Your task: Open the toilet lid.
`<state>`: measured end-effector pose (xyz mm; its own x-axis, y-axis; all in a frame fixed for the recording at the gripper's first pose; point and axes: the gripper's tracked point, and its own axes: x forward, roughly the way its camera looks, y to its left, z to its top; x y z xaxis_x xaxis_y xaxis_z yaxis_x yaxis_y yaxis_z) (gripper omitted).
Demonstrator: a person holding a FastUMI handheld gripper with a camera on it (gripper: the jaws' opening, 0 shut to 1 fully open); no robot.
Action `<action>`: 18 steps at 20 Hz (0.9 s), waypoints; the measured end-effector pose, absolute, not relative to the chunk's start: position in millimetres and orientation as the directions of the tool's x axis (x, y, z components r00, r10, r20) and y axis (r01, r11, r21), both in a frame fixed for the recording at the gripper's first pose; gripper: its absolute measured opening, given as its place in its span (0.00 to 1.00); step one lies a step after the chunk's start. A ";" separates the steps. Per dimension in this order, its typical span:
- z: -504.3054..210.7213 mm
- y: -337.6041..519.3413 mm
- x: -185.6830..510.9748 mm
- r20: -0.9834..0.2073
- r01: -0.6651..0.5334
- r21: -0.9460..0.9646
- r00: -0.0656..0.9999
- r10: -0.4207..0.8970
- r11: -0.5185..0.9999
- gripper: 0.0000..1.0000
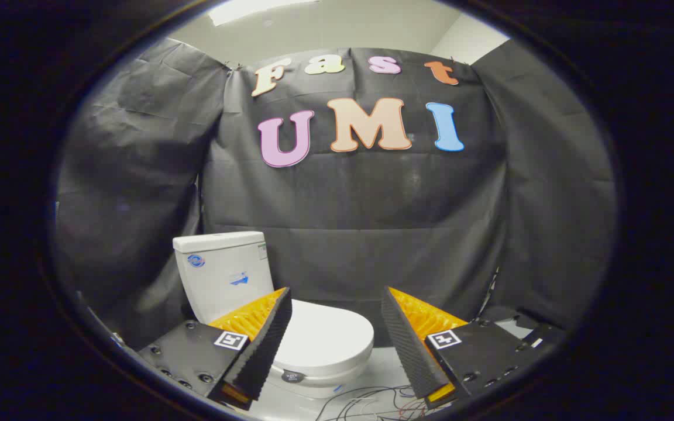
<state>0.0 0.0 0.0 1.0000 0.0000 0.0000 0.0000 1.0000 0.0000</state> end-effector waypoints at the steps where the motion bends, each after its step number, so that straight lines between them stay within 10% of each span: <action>1: -0.9 0.7 7.1 -0.001 -0.002 -0.001 1.000 0.002 1.000 0.95; 9: -13.7 42.5 71.0 0.109 0.021 0.226 0.993 -0.047 0.974 0.90; 18: -118.7 79.2 73.2 -0.025 0.212 0.545 0.971 -0.237 0.811 0.90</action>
<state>73.2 79.2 -118.7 0.9712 -0.2370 -0.0251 0.2121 0.8111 0.5452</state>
